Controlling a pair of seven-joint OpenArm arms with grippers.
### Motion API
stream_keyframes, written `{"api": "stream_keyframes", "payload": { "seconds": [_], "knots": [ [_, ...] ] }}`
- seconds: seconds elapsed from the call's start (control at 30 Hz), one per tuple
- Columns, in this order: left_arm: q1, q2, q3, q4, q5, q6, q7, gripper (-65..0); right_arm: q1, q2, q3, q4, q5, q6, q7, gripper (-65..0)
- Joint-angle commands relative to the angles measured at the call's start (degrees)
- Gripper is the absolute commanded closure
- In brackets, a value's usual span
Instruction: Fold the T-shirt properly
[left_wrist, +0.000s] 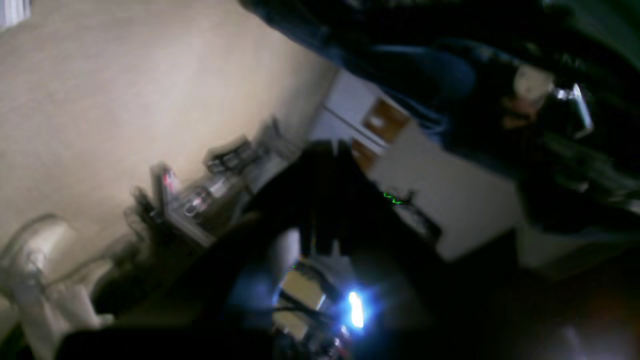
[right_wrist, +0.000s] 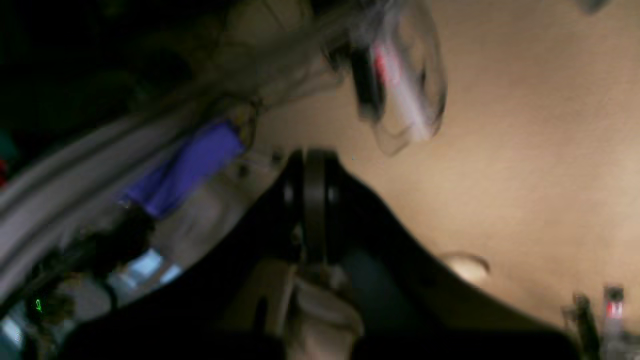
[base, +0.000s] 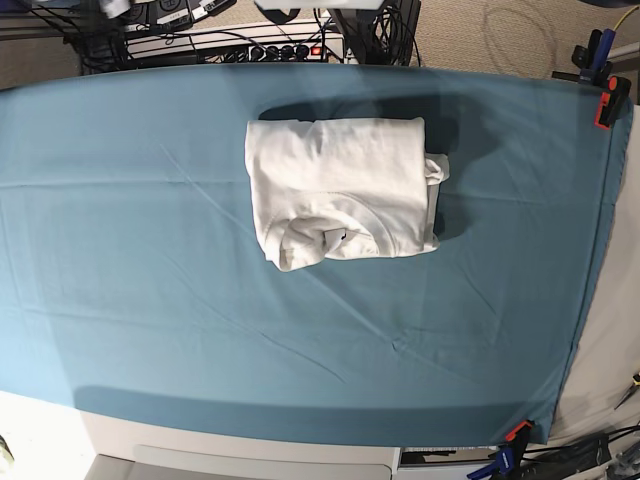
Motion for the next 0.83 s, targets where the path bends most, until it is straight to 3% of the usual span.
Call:
{"api": "stream_keyframes", "payload": {
  "seconds": [0.0, 0.07, 0.13, 0.23, 0.3, 0.33, 0.4, 0.5, 0.57, 0.63, 0.8],
  "knots": [
    [-1.5, -0.2, 1.5, -1.9, -0.9, -0.3, -0.8, 0.0, 1.5, 1.5, -1.8, -3.4, -1.2, 0.2, 3.3, 0.0],
    [-5.8, 1.4, 4.3, -6.1, 4.2, -0.3, -6.2, 0.0, 5.9, 1.3, -6.4, -11.5, -7.3, 0.2, 12.7, 0.0],
    [-9.9, 3.2, 6.4, -9.6, 16.3, -0.3, -16.1, 0.0, 10.2, 0.5, -10.9, -18.2, -15.4, 0.2, 24.6, 0.0],
    [-14.5, 5.9, 8.9, -13.8, 39.5, -0.3, -39.6, 0.0, 16.6, -1.8, -17.3, -25.5, -30.1, -0.7, 42.5, 0.0],
    [-16.7, 7.8, 10.3, -16.1, 54.1, -0.3, -54.3, 0.0, 19.8, -3.8, -21.3, -28.5, -39.0, -6.4, 52.9, 0.0],
    [-17.6, 8.9, 10.9, -17.1, 60.4, 2.6, -60.4, 0.0, 21.1, -4.9, -23.2, -29.5, -42.4, -10.2, 57.8, 0.0],
    [-18.5, 11.5, 11.3, -18.9, 69.8, 12.6, -68.9, 0.0, 23.3, -7.1, -26.6, -31.1, -47.5, -19.2, 65.7, 0.0],
    [-19.6, 15.9, 11.3, -21.7, 77.2, 30.7, -71.8, 0.0, 26.3, -10.1, -29.9, -33.3, -49.7, -31.7, 68.6, 0.0],
    [-20.3, 18.4, 11.3, -24.0, 77.9, 39.7, -73.4, 0.0, 27.8, -11.3, -30.3, -34.1, -49.4, -36.0, 69.8, 0.0],
    [-21.0, 20.2, 11.3, -26.3, 77.9, 43.7, -75.7, 0.0, 28.7, -12.1, -30.2, -34.1, -48.5, -38.5, 70.2, 0.0],
    [-21.9, 21.2, 11.3, -28.7, 77.9, 43.7, -77.3, 0.0, 29.4, -12.5, -30.1, -34.0, -45.0, -42.2, 69.8, 0.0]
  ]
}}
